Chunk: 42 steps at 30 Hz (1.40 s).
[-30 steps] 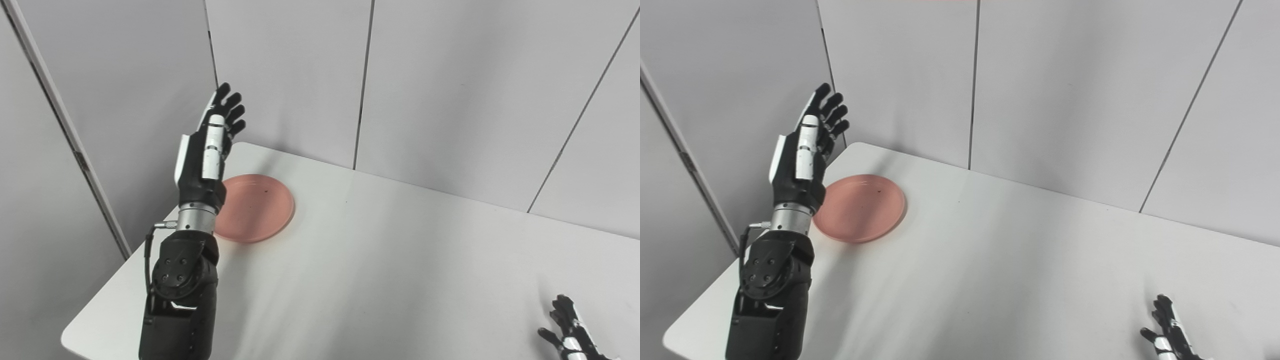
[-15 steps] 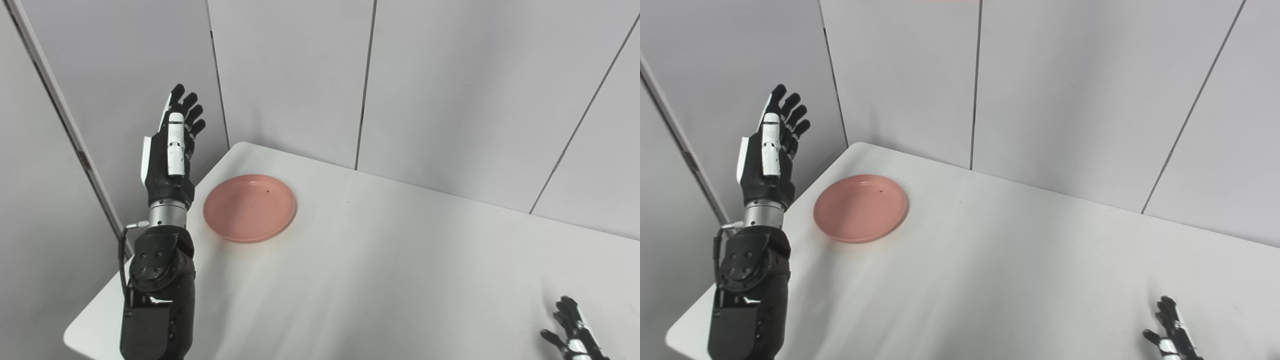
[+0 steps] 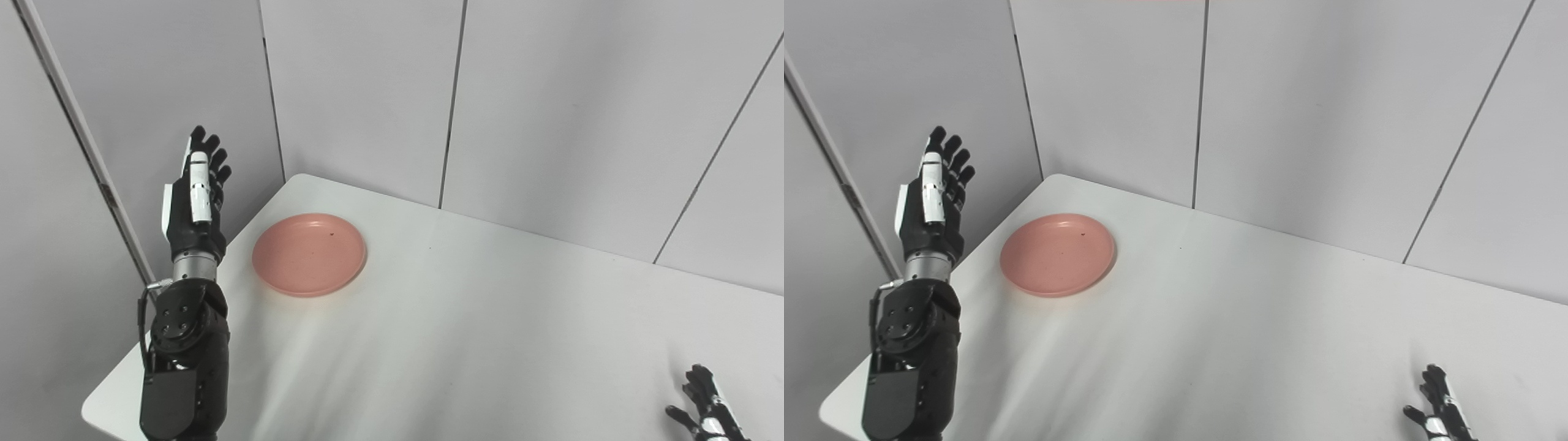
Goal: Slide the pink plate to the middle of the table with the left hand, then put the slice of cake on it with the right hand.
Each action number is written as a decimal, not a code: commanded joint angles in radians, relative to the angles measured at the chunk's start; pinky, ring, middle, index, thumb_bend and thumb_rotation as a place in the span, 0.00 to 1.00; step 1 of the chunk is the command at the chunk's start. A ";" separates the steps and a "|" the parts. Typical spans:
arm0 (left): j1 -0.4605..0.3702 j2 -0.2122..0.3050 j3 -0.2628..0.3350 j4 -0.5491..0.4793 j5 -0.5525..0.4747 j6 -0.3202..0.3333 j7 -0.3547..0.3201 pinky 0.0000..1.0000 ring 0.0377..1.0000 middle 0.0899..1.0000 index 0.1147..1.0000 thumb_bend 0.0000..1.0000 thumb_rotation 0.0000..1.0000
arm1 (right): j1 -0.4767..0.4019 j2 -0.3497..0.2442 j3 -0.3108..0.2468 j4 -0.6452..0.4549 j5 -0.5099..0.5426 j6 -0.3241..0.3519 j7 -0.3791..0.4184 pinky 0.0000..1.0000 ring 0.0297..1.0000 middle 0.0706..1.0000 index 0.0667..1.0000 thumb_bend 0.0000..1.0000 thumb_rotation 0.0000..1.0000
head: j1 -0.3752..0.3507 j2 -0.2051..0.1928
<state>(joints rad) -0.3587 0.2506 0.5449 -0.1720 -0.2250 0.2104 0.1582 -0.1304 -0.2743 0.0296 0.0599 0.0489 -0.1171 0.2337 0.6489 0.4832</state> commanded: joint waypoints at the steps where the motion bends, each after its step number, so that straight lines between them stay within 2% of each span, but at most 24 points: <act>1: -0.016 0.028 0.006 -0.004 -0.021 -0.035 0.006 0.94 0.96 0.96 0.96 0.36 1.00 | 0.009 -0.019 -0.013 0.014 -0.017 0.005 -0.008 1.00 1.00 1.00 1.00 0.44 1.00 | 0.001 0.000; 18: -0.028 0.037 0.018 0.157 -0.055 -0.072 0.025 0.96 0.97 0.97 0.96 0.30 1.00 | 0.012 -0.020 -0.014 0.005 -0.018 0.014 -0.007 1.00 1.00 1.00 1.00 0.45 1.00 | 0.003 0.010; 42: -0.032 0.047 -0.003 0.295 -0.064 -0.081 0.029 0.98 0.97 0.97 0.97 0.33 1.00 | 0.016 -0.025 -0.015 -0.020 -0.013 0.046 -0.003 1.00 1.00 1.00 1.00 0.43 1.00 | 0.003 0.029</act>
<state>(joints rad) -0.3584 0.2656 0.5422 0.1279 -0.2894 0.1645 0.1788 -0.1271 -0.2753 0.0290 0.0479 0.0449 -0.1067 0.2336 0.6504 0.5123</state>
